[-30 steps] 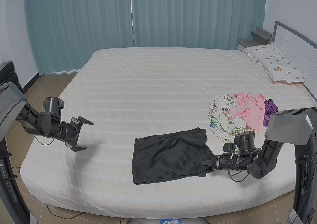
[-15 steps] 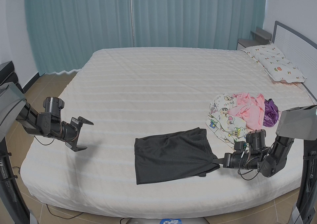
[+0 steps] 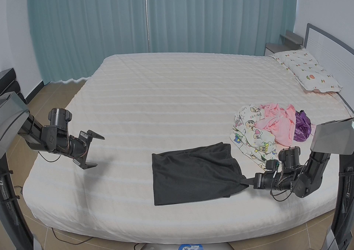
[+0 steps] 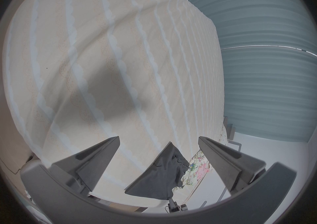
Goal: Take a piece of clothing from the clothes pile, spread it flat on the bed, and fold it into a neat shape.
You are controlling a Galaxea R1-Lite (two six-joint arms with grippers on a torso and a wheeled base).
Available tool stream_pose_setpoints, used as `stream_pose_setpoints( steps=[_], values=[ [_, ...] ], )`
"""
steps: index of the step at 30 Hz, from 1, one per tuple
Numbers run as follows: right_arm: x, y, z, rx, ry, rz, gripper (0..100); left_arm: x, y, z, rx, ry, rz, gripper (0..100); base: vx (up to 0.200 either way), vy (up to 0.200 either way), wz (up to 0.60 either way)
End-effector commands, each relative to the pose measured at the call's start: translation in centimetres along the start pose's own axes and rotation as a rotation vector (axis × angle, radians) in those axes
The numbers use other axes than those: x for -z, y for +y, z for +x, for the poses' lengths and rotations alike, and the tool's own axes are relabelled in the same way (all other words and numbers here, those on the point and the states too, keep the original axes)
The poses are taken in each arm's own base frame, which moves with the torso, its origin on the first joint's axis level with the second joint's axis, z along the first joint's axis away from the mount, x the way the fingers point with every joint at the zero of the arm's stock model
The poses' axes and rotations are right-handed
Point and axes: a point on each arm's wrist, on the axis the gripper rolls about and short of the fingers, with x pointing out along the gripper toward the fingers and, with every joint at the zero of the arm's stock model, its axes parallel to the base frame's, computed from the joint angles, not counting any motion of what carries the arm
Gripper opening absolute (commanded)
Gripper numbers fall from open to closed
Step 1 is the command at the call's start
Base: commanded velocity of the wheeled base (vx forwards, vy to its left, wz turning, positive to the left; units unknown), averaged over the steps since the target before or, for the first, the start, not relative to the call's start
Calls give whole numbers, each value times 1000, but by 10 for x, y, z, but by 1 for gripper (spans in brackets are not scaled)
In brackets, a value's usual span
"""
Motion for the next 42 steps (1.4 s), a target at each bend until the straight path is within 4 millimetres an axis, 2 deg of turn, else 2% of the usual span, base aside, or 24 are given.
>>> stream_pose_setpoints(
  steps=[1, 4, 5, 6, 9, 10, 11, 14, 19, 24, 27, 28, 35, 42],
  values=[
    [-8, 2, 4, -18, -28, -9, 100, 0, 0, 1, -1, 0, -1, 100, 0, 0, 0],
    [-28, 9, 5, -49, -84, 5, 100, 0, 1, 1, -2, 1, -2, 100, 0, 0, 0],
    [-28, 9, 5, -49, -84, 5, 100, 0, 1, 1, -2, 1, -2, 100, 0, 0, 0],
    [-39, 14, 13, -68, -113, 59, 100, 0, 1, 1, -3, 0, -2, 100, 0, 0, 0],
    [-47, 20, 28, -95, -121, 122, 100, 0, 1, 1, -3, 0, -2, 100, 0, 0, 0],
    [-47, 20, 28, -95, -121, 122, 100, 0, 1, 1, -3, 0, -2, 100, 0, 0, 0],
    [-51, 19, 39, -94, -106, 141, 100, 0, 1, 1, -4, 0, -2, 100, 0, 0, 0],
    [-54, 20, 54, -82, -83, 154, 100, 0, 2, 1, -5, 1, -5, 100, 0, 0, 0],
    [-56, 14, 70, -59, -83, 156, 100, 0, 2, 1, -5, 1, -3, 100, 0, 0, 0],
    [-66, 16, 82, -67, -110, 142, 100, 0, 2, 1, -6, -1, -3, 100, 0, 0, 0],
    [-64, 16, 90, -44, -98, 145, 100, 0, 2, 1, -12, -12, -2, 100, 0, 0, 0],
    [-66, 17, 92, -36, -100, 145, 0, 1, 2, 2, -15, -18, -3, 100, 0, 0, 0],
    [-73, 16, 98, -17, -140, 141, 0, 1, 1, 2, -18, -24, 0, 100, 0, 0, 0],
    [-82, 16, 94, -19, -186, 188, 0, 1, 1, 2, -18, -24, 1, 100, 0, 0, 0]
  ],
)
